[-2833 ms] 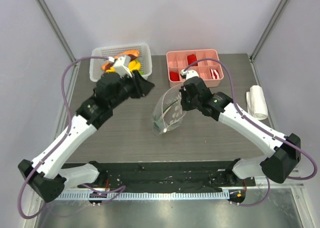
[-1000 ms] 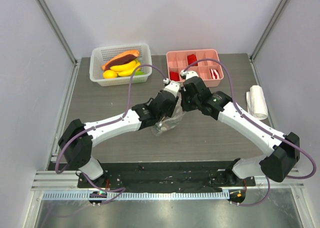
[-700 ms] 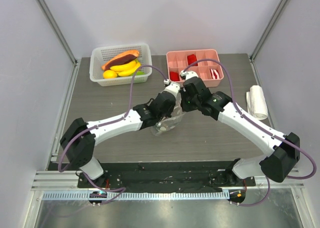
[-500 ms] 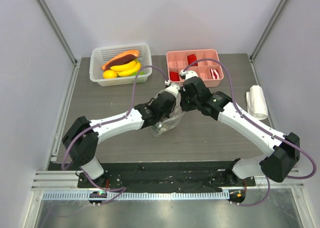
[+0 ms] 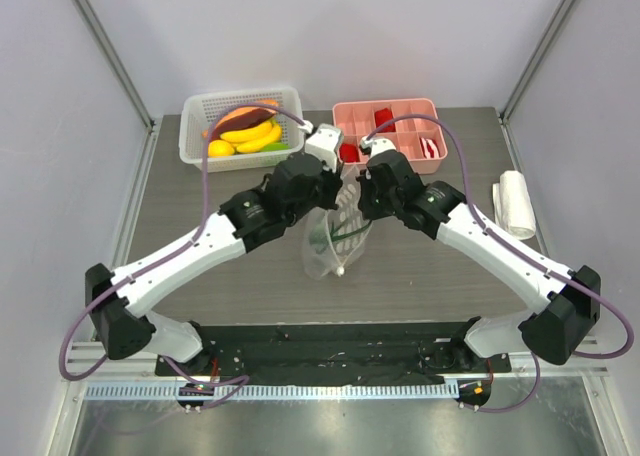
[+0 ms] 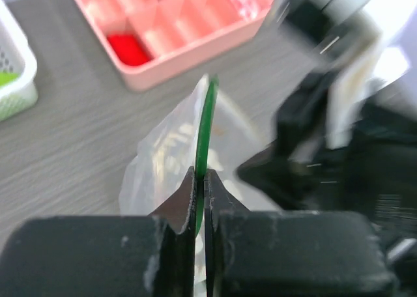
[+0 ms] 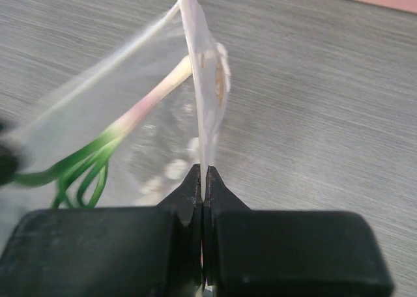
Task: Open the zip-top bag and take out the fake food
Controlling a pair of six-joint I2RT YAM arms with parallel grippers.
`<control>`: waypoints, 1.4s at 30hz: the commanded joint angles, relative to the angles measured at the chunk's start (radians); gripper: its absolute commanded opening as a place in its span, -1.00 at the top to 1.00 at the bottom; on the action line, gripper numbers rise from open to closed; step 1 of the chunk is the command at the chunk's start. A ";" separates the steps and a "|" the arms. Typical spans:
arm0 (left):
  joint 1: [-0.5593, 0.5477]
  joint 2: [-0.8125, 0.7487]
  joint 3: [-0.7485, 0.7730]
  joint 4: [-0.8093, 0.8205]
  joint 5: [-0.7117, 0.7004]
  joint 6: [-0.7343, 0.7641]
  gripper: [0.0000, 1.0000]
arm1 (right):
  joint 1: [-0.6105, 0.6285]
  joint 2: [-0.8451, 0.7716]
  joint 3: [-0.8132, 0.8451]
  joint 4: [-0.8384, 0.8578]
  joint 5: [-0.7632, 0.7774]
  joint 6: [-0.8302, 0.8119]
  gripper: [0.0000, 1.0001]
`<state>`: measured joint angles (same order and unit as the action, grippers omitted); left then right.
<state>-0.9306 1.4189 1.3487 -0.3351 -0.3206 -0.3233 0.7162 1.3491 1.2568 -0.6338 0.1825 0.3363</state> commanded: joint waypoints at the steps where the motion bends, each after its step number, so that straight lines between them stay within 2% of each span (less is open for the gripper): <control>1: 0.007 -0.035 0.118 -0.030 0.011 -0.088 0.99 | 0.003 -0.002 0.075 0.040 0.000 -0.009 0.98; 4: 0.012 -0.028 0.191 -0.057 -0.055 -0.091 0.99 | 0.005 0.001 0.067 0.026 0.054 -0.025 0.98; 7: 0.030 -0.040 0.234 -0.051 -0.037 -0.099 0.98 | 0.003 0.002 0.046 0.026 0.077 -0.033 0.98; 11: 0.070 -0.057 0.299 -0.065 0.041 -0.125 0.97 | 0.005 0.002 0.026 0.028 0.136 -0.040 0.98; 13: 0.108 -0.072 0.306 -0.065 0.133 -0.157 0.97 | 0.003 0.004 0.018 0.028 0.173 -0.046 0.98; 18: 0.189 -0.156 0.245 -0.041 0.259 -0.218 1.00 | 0.000 0.004 -0.006 0.043 0.264 -0.040 0.98; 21: 0.210 -0.210 0.175 -0.035 0.301 -0.221 1.00 | -0.017 -0.016 -0.026 0.068 0.230 -0.036 0.98; 26: 0.286 -0.271 0.041 -0.057 0.275 -0.212 1.00 | -0.078 -0.100 -0.088 0.152 0.016 -0.022 0.95; 28: 0.302 -0.275 0.001 -0.073 0.282 -0.209 1.00 | -0.112 -0.110 -0.097 0.166 -0.029 -0.010 0.86; 29: 0.308 -0.276 -0.012 -0.068 0.314 -0.209 1.00 | -0.125 -0.108 -0.097 0.169 -0.088 -0.005 0.73; 31: 0.308 -0.285 -0.062 -0.042 0.369 -0.215 1.00 | -0.146 -0.096 -0.096 0.174 -0.132 0.010 0.67; 34: 0.308 -0.301 -0.124 0.022 0.457 -0.235 0.99 | -0.156 -0.077 -0.082 0.174 -0.167 0.023 0.45; 37: 0.308 -0.302 -0.148 0.047 0.517 -0.243 0.99 | -0.158 -0.050 -0.066 0.177 -0.216 0.033 0.53; 39: 0.308 -0.301 -0.151 0.042 0.523 -0.241 1.00 | -0.167 -0.038 -0.056 0.171 -0.236 0.036 0.46; 41: 0.308 -0.310 -0.152 0.045 0.523 -0.237 1.00 | -0.169 -0.034 -0.053 0.168 -0.238 0.038 0.03; 42: 0.308 -0.310 -0.152 0.050 0.528 -0.235 0.99 | -0.169 -0.034 -0.053 0.169 -0.239 0.037 0.01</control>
<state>-0.6231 1.1469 1.1885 -0.3641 0.1444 -0.5526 0.5556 1.3098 1.1595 -0.4938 -0.0097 0.3637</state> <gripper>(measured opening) 0.009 0.436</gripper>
